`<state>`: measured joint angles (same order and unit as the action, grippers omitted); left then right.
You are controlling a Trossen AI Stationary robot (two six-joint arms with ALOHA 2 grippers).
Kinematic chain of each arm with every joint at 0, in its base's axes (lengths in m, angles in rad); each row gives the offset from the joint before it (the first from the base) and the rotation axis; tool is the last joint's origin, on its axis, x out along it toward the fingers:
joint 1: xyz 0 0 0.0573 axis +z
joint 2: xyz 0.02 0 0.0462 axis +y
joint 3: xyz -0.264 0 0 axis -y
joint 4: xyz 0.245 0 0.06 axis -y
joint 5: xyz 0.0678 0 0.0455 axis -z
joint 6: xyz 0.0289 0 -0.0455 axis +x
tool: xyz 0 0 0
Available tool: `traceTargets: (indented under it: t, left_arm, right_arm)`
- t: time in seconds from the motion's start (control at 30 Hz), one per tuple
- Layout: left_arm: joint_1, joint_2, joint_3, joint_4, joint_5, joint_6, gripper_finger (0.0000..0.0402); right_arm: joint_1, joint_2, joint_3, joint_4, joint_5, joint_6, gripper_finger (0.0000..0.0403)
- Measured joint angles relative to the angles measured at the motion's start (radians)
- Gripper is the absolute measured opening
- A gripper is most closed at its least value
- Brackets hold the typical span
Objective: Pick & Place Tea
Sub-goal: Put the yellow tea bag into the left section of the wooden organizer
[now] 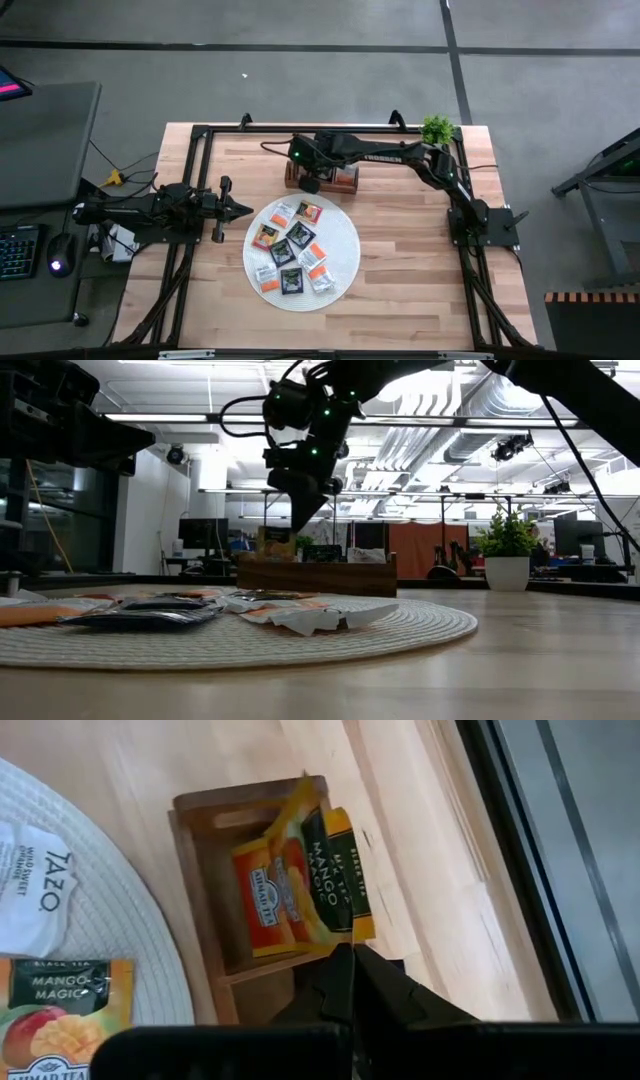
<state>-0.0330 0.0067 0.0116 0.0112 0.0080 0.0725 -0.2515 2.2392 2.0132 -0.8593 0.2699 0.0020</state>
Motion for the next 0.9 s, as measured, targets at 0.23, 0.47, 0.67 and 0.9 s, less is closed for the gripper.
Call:
traceTargets:
  t: [0.23, 0.47, 0.67, 0.9]
  left_arm:
    - [0.000, 0.000, 0.000, 0.000, 0.000, 0.000, 0.0000]
    - [0.000, 0.000, 0.000, 0.000, 0.000, 0.000, 0.0000]
    - [0.000, 0.000, 0.000, 0.000, 0.000, 0.000, 0.0000]
    - [0.000, 0.000, 0.000, 0.000, 0.000, 0.000, 0.0000]
  right_arm:
    - [0.001, 0.019, 0.002, -0.002, -0.022, 0.022, 0.0000]
    - [0.001, 0.049, 0.002, 0.008, -0.053, 0.027, 0.0000]
    - [0.001, 0.049, 0.002, 0.010, -0.037, 0.045, 0.0001]
    - [0.001, 0.046, 0.002, 0.010, -0.037, 0.045, 0.0032]
